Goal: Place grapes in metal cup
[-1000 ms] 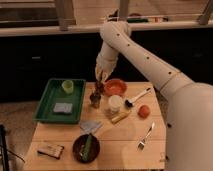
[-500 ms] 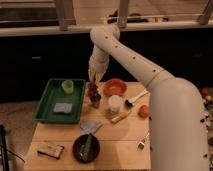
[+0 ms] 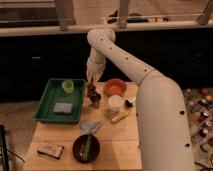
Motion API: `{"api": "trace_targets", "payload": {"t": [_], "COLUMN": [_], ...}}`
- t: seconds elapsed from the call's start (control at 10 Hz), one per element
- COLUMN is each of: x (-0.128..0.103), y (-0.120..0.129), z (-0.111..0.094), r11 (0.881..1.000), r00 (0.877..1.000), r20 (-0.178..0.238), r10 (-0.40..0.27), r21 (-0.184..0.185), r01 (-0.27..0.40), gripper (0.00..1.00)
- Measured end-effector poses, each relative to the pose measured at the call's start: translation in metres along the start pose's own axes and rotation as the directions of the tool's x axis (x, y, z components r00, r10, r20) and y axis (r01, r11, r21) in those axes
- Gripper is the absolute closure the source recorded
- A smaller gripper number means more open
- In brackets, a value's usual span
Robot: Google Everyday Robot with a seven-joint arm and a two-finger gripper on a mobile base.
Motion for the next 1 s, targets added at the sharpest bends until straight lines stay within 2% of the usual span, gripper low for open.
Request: {"api": "trace_targets", "payload": {"t": [0.5, 0.7, 1.0], "x": [0.014, 0.017, 0.022], "y": [0.005, 0.005, 0.008], "z": [0.012, 0.015, 0.016], "r11": [1.000, 1.000, 0.999], "r00": [1.000, 0.999, 0.999], "r20": [0.020, 0.024, 0.031], "r10": [0.022, 0.030, 0.038], "r21": [-0.001, -0.004, -0.004], "r01": [-0.022, -0.030, -0.038], "gripper": [0.98, 0.82, 0.50]}}
